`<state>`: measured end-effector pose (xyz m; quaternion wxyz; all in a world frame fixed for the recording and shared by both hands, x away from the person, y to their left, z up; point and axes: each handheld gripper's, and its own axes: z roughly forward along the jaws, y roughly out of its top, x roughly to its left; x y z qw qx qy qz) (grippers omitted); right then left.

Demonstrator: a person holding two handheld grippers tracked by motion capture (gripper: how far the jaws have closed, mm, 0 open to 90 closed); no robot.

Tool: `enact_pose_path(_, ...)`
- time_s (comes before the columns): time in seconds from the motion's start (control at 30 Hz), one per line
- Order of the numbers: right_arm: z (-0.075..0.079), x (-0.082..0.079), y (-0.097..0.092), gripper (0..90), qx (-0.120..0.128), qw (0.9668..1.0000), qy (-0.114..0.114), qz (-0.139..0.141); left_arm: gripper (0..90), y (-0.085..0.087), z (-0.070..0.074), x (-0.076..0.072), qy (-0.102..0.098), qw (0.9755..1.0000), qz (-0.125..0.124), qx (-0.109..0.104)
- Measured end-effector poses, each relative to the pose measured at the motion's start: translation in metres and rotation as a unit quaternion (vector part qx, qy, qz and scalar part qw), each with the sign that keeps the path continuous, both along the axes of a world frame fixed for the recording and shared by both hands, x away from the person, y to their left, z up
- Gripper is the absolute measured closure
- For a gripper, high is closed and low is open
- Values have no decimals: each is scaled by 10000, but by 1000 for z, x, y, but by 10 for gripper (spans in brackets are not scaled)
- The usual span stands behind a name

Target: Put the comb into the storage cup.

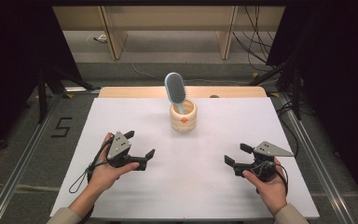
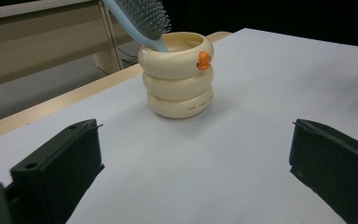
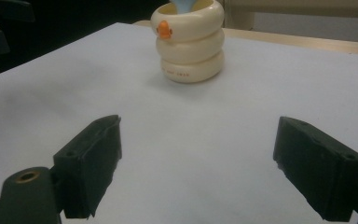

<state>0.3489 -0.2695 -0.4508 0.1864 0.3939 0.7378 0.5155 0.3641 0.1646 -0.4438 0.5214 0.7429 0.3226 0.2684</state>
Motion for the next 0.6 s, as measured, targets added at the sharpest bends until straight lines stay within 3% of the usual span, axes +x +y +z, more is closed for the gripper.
enact_pose_path(0.6, 0, 0, 1, 161, -7, 10000, -7, 26, 20, 19, -18, -7, 106, 9997, 201, 113)
